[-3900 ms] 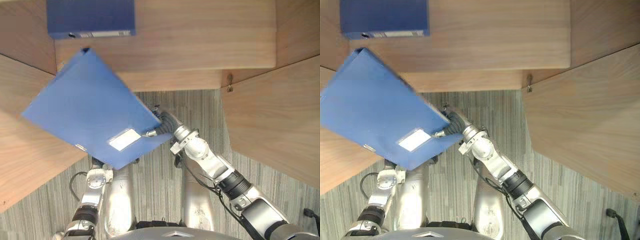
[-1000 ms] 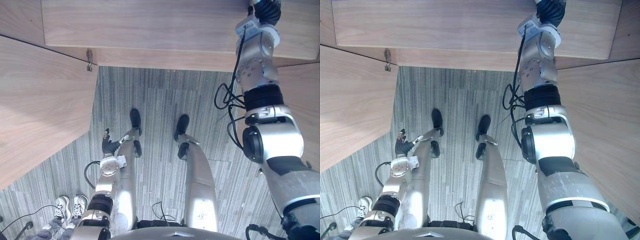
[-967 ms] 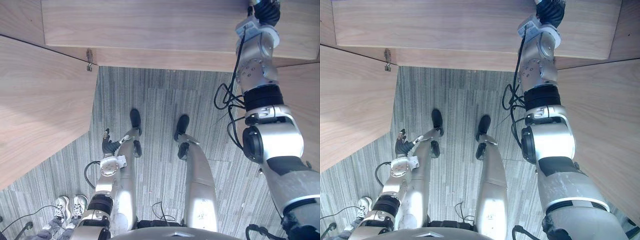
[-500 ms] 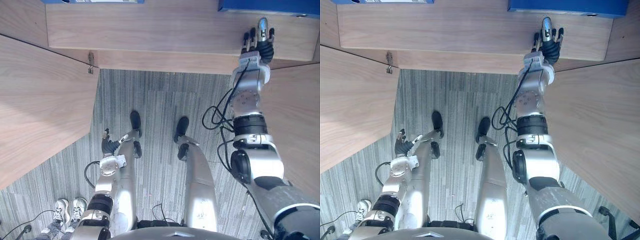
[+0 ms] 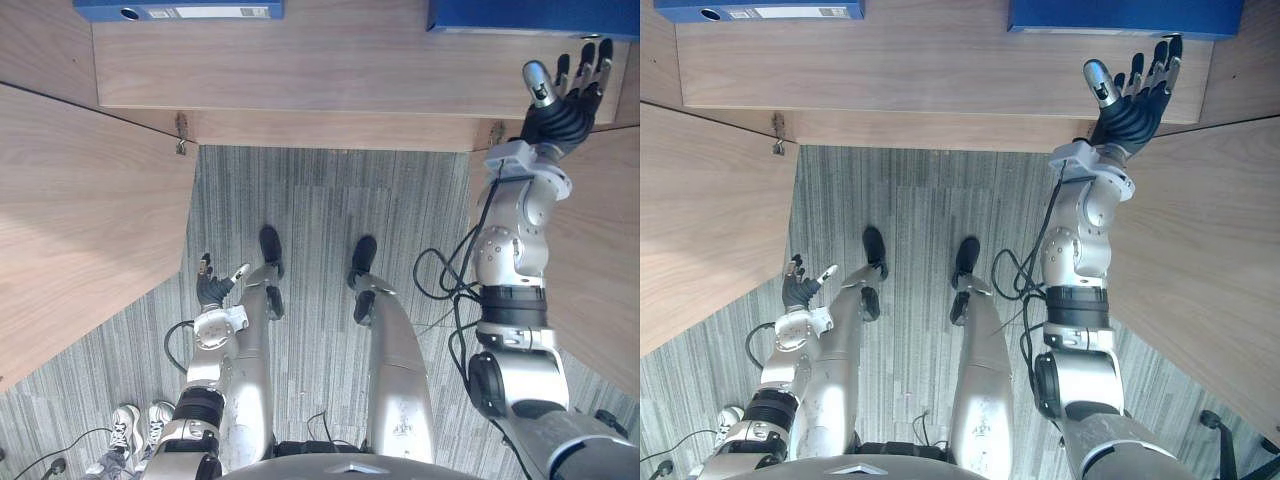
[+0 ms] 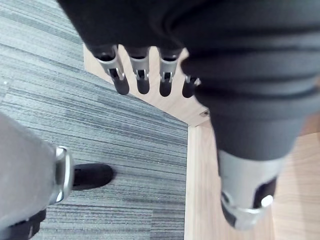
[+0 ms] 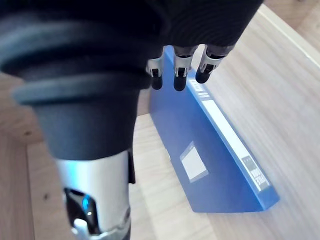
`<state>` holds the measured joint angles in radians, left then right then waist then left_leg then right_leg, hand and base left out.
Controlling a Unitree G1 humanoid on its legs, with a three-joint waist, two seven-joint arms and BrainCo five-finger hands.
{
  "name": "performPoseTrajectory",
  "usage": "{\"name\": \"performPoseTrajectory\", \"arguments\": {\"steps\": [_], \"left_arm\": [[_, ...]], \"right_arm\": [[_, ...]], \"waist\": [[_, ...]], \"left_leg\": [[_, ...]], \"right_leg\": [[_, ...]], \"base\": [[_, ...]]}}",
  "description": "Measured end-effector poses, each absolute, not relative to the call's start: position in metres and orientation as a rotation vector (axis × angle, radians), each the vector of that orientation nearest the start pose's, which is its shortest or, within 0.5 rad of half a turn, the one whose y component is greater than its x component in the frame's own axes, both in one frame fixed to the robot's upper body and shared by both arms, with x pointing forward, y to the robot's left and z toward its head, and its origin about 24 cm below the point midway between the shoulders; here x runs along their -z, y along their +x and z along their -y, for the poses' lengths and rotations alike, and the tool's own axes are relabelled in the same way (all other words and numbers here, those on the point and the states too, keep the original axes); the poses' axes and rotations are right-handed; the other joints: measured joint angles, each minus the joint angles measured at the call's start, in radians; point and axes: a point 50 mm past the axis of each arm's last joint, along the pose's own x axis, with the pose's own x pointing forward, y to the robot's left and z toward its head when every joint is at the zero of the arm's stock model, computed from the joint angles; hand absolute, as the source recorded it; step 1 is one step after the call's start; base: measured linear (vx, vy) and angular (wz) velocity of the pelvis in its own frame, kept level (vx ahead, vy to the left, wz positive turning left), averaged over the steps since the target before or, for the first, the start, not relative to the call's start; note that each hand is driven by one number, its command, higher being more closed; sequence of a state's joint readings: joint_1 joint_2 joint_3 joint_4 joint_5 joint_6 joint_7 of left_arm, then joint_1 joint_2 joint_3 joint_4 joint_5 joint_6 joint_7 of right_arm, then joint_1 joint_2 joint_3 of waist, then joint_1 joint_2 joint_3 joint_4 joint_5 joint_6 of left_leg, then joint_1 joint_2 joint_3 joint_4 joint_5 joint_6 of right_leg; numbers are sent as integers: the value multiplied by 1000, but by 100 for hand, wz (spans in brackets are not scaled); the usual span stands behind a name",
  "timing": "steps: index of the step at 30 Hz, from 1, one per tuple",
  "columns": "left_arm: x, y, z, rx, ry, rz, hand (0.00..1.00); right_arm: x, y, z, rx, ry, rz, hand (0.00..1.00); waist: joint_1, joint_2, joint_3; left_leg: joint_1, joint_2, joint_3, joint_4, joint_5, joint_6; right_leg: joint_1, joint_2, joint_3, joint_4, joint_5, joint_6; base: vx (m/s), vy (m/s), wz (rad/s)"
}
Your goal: Walk over to the cabinet, pick up the folder, carry it to the office cabinet, place the folder inside the office cabinet, then close the office cabinet door
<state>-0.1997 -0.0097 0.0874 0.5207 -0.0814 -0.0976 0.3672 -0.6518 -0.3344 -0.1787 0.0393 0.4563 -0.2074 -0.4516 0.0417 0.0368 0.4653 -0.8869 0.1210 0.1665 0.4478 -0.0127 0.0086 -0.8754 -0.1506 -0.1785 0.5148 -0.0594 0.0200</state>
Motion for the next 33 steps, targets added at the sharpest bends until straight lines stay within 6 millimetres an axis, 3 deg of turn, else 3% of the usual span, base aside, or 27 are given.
{"name": "performPoseTrajectory", "arguments": {"steps": [1, 2, 3, 8, 15, 23, 33], "left_arm": [[19, 274, -170, -408, -52, -246, 0], [19, 274, -170, -405, -32, -243, 0], [18, 274, -170, -400, -15, -238, 0], [16, 274, -170, -394, 31, -224, 0], [14, 270, -183, -419, 77, -203, 0], [8, 271, -190, -434, 99, -177, 0], [3, 272, -192, -429, 117, -154, 0]], "right_arm": [[-252, 312, 227, 412, 321, 796, 0], [-251, 310, 223, 463, 155, 796, 0], [-249, 310, 221, 504, 30, 786, 100], [-242, 315, 217, 611, -397, 729, 100], [-237, 337, 215, 617, -739, 640, 100], [-241, 357, 206, 550, -871, 609, 100], [-281, 376, 204, 516, -978, 637, 100]], "waist": [[0, 0, 0], [-1, 0, 0], [-1, 0, 0], [6, 0, 0], [8, -1, 0], [10, -2, 1], [10, -3, 1]], "left_leg": [[0, 0, 0, -1, -3, -3], [0, 0, 0, -3, -3, -2], [0, 0, 1, -4, -3, -2], [0, 0, 2, -15, 2, 4], [0, -2, 0, -27, 4, 0], [-42, -3, -2, -15, 14, 1], [-110, -2, 4, 0, 13, -1]], "right_leg": [[0, 0, 0, -1, 0, 0], [0, 0, 1, -3, 1, 1], [0, 0, 1, -5, 2, 2], [-2, 0, 0, -10, 2, 3], [-5, -2, -4, -9, 0, 1], [-43, -9, -18, 10, -7, -4], [-114, -25, -24, 50, -14, -5]], "base": [[0, 0, 0], [0, 0, 0], [0, 0, 0], [26, -12, 0], [31, -17, 2], [21, -14, 6], [-1, -4, 3]]}}
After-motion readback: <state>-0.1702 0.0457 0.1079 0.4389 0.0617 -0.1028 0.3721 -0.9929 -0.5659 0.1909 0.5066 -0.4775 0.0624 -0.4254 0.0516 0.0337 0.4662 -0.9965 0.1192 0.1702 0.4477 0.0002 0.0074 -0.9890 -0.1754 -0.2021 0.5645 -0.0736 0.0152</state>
